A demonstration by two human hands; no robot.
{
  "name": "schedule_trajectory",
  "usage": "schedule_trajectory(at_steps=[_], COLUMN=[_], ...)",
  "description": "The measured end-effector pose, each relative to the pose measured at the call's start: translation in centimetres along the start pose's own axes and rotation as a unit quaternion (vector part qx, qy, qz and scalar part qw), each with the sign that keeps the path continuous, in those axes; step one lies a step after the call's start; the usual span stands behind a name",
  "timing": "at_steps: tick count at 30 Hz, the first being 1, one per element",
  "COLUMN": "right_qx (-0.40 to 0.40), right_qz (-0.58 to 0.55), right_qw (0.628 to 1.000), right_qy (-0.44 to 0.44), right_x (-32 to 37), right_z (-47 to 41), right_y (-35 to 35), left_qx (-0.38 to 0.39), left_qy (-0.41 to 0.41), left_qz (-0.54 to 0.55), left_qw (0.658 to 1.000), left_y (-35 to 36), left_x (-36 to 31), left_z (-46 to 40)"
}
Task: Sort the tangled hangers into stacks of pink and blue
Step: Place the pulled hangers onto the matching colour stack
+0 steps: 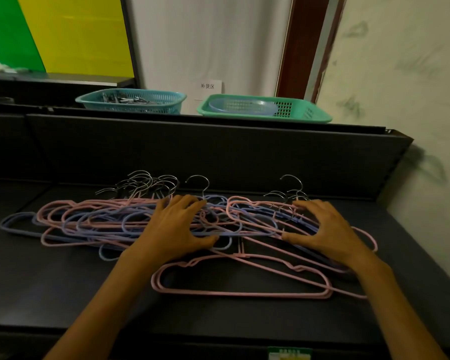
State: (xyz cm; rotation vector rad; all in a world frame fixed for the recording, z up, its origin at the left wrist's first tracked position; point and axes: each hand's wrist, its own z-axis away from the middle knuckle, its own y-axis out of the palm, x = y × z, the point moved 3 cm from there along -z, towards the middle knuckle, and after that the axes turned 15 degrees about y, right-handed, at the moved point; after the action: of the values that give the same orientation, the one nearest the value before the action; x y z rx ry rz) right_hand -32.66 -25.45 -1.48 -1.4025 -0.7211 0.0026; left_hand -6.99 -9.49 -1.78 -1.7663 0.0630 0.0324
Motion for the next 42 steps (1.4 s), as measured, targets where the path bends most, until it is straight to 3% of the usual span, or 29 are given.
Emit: schedule_trajectory(at_steps=[8,24,33,42], right_qx=[-0.033,-0.103,-0.099,-0.084], right_qz=[-0.001,-0.03,-0.026,-0.035], right_qw=[0.999,0.993,0.99,0.982], right_qy=[-0.011,-0.04,-0.096,-0.165], right_x=[-0.6,-1.2,6.1,20.2], right_z=[0.7,2.3,4.0,7.4], right_y=[0.0,0.0,2.6,9.1], left_qx=[0.012,-0.066,-0.11,-0.112], left_qy=[0.013,-0.015,-0.087,-0.162], left_qz=[-0.027,-0.082,-0.065,-0.088], left_qw=[0.999,0.994,0.988,0.976], left_y=[0.1,-1.3,-3.7,-7.0], left_x=[-0.9,-0.7,3.4,12.6], left_z=[-0.4,3.2,11.8,25.8])
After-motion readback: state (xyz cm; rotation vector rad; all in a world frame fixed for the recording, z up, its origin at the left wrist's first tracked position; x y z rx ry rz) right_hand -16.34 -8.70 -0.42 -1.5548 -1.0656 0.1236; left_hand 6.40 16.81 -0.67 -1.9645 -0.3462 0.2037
